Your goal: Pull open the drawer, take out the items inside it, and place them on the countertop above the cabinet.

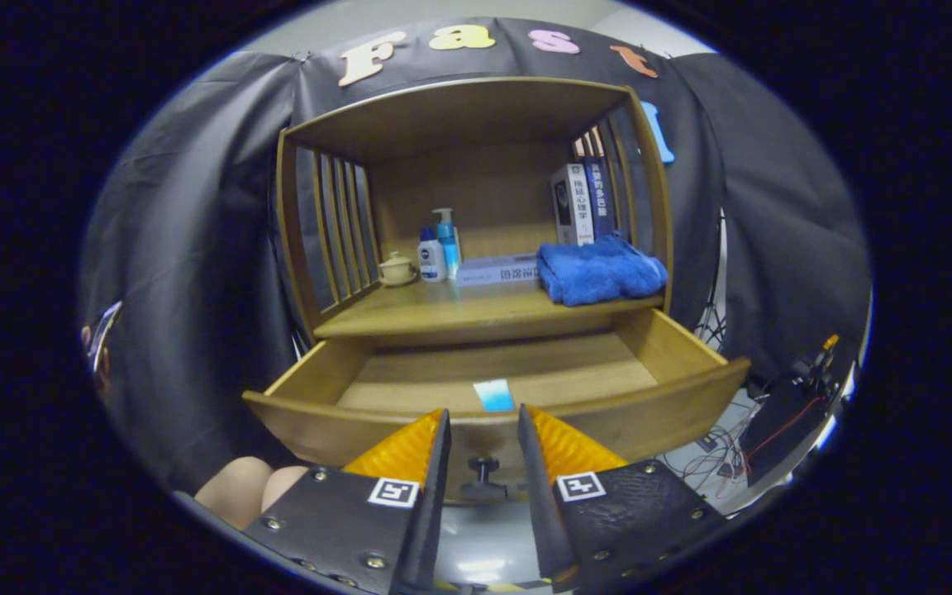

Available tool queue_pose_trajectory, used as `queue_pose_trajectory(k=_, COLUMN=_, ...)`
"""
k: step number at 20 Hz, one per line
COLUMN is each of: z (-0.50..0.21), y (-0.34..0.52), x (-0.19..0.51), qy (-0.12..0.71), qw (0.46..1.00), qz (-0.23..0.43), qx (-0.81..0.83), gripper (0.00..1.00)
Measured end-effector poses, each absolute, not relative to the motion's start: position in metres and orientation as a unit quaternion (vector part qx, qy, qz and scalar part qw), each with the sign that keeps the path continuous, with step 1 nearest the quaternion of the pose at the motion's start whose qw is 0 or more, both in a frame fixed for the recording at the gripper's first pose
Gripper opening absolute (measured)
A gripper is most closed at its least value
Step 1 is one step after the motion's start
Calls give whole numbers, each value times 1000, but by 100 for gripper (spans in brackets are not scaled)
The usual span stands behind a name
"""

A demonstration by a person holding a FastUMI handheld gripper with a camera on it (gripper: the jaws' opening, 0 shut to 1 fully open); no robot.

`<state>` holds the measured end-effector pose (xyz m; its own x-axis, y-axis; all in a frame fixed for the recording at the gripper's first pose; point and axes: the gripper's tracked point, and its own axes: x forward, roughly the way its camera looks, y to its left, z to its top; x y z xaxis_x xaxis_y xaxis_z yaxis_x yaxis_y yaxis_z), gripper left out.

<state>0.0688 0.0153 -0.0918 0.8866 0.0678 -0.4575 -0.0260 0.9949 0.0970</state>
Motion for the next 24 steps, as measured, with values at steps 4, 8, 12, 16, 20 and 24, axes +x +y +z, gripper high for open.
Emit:
queue_pose_trajectory(k=4, z=-96, y=19, x=118, qy=274, qw=959, qz=52, qx=44, gripper=46)
queue_pose_trajectory(k=8, z=-131, y=17, x=161, qy=341, qw=937, qz=63, qx=36, gripper=47)
queue_pose_trajectory(k=12, z=-171, y=19, x=183, qy=414, qw=908, qz=65, qx=19, gripper=50)
queue_pose_trajectory(k=16, z=-208, y=12, x=189, qy=469, qw=880, qz=60, qx=-31, gripper=51)
queue_pose_trajectory(k=20, z=-236, y=14, x=178, qy=523, qw=848, qz=70, qx=-53, gripper=53)
queue_pose_trajectory(k=24, z=-254, y=16, x=169, qy=565, qw=819, qz=79, qx=-62, gripper=55)
